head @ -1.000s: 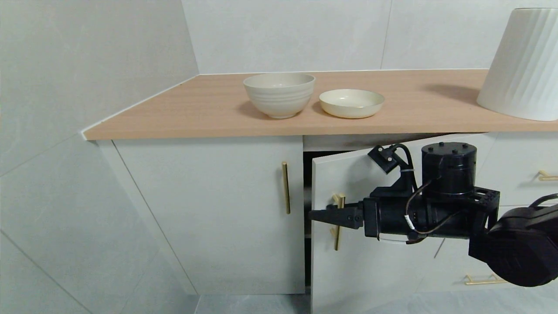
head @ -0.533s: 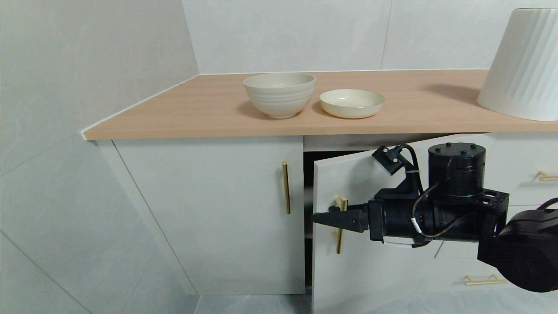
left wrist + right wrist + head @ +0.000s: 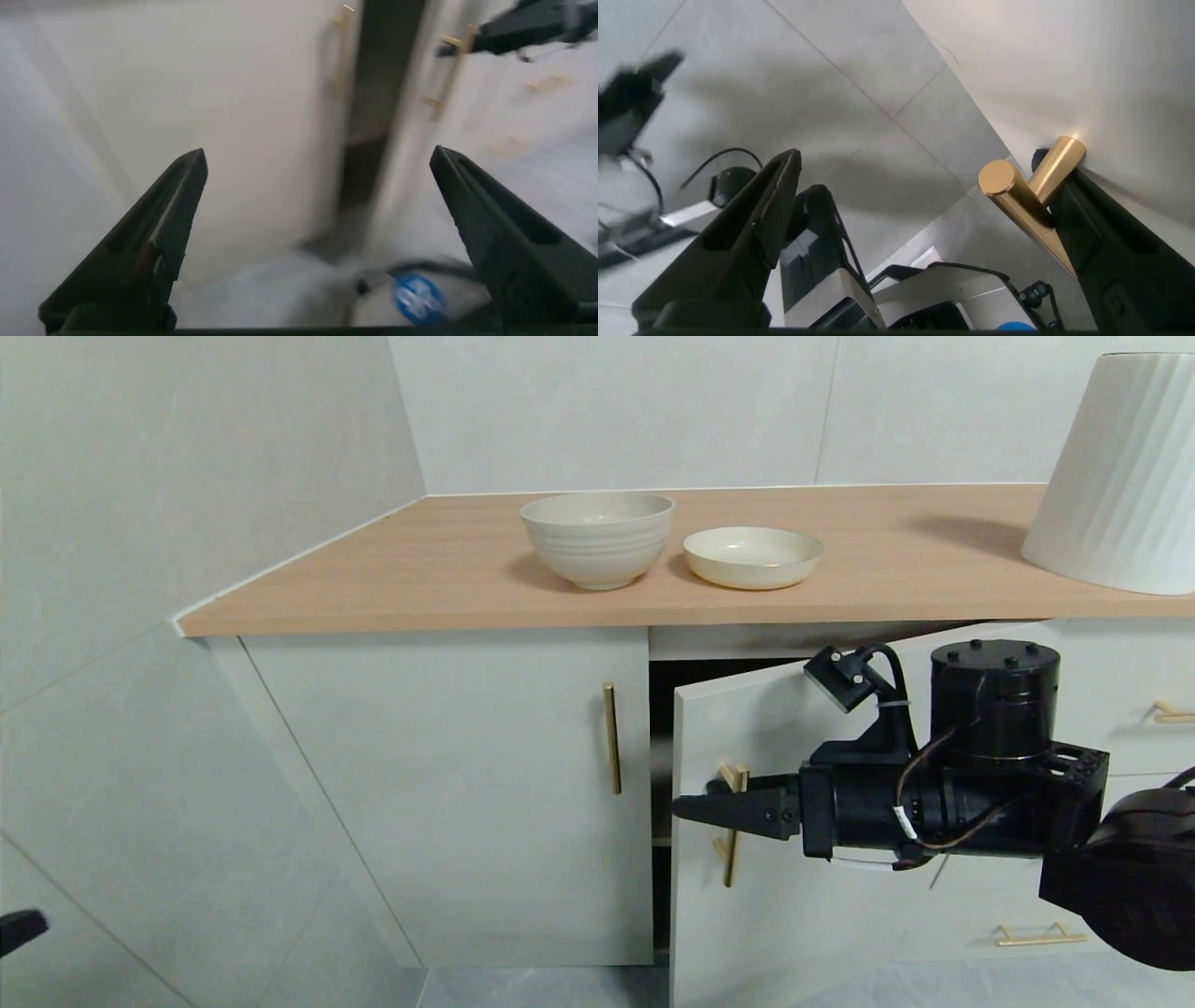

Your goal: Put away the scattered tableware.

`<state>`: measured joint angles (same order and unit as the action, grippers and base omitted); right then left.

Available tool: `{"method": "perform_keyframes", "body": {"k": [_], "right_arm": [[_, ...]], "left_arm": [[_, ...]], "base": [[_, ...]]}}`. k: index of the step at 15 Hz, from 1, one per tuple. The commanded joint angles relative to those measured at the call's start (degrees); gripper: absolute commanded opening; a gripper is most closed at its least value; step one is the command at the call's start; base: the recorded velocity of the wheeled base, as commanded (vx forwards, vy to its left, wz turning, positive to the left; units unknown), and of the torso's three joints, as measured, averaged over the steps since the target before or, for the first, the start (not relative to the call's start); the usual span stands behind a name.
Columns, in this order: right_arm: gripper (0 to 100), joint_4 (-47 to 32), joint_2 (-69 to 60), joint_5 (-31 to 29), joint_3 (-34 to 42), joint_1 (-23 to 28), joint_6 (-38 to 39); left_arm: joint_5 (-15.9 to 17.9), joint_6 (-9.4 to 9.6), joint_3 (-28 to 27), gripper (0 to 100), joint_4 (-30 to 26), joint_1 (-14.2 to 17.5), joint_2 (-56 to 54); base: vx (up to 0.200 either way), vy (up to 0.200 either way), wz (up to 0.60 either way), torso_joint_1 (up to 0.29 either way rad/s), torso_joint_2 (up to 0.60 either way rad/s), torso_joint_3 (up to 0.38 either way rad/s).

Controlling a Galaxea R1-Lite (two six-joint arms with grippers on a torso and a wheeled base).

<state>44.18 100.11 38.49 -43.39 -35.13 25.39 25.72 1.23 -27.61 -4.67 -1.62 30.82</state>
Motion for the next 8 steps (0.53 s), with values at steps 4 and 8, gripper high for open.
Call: {"method": "perform_keyframes", "body": {"k": [4, 8], "right_arm": [[100, 0.29, -0.18, 0.1, 0.5, -0.02, 0.01], [100, 0.29, -0.09, 0.1, 0.67, -0.99, 0.01]], "left_arm": [[5.22, -4.4, -2.89, 100, 9.68, -12.27, 36.77], [5.22, -5.19, 2.83, 100, 19.0, -14.73, 45.3]], "base": [[0.0, 0.0, 0.0, 0.0, 0.0, 0.0], [0.0, 0.0, 0.0, 0.0, 0.0, 0.0]]}}
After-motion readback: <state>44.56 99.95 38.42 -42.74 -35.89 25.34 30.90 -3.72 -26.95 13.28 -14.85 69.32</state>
